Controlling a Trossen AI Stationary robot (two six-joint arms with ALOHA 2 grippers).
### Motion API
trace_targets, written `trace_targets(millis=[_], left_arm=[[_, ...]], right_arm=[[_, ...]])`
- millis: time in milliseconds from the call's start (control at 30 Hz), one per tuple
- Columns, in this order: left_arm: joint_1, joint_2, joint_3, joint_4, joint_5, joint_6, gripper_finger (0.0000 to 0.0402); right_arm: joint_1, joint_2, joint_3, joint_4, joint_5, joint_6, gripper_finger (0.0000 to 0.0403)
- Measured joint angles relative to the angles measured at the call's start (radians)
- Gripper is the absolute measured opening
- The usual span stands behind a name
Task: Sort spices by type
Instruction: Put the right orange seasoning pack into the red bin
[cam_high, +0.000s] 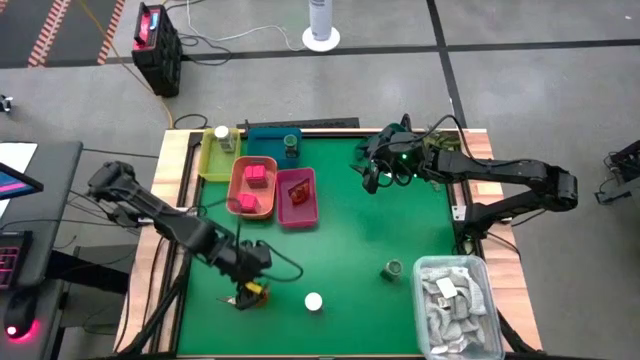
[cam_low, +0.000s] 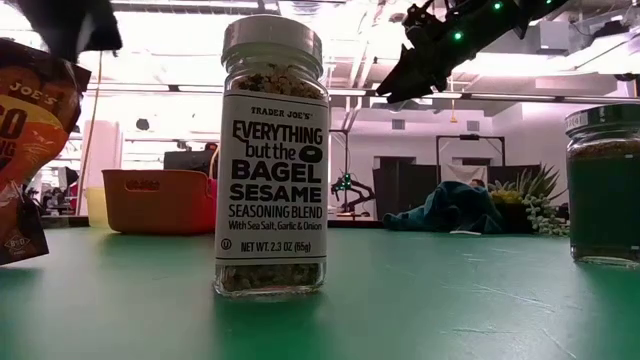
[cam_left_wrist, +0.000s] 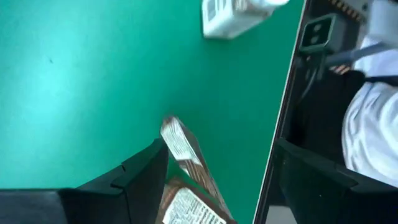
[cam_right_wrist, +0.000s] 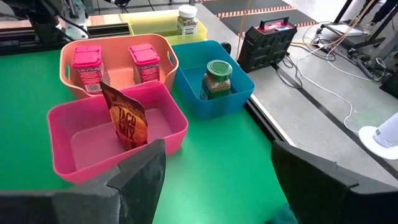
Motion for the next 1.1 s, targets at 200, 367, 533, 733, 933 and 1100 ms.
trace_targets(millis=[200,367,533,733,933,1100], left_arm=[[-0.029,0.091,0.061,-0.071,-0.004,-0.024,0.0274],[-0.030,0.191,0.179,-0.284,-0.028,0.025,0.0274],[-0.042,0.281,0.269,-0.400,-0.047,0.126,0.0271],[-0.051,0.346,0.288,-0.401,-0.023,0.208,0.0212],[-0.051,0.354,0.288,-0.411,-0.025,0.252,0.0104],[-0.050,0.354,0.288,-0.423,-0.033,0.285,0.0014]], right_arm=[[0.000,0.000,0.000,0.000,0.000,0.000,0.0317],[0.000,0.000,0.000,0.000,0.000,0.000,0.0317],[0.000,0.000,0.000,0.000,0.000,-0.001,0.0317],[0.000,0.000,0.000,0.000,0.000,-0.002,0.0317],[0.000,0.000,0.000,0.001,0.000,-0.002,0.0317],[0.000,0.000,0.000,0.001,0.000,-0.003,0.0317]])
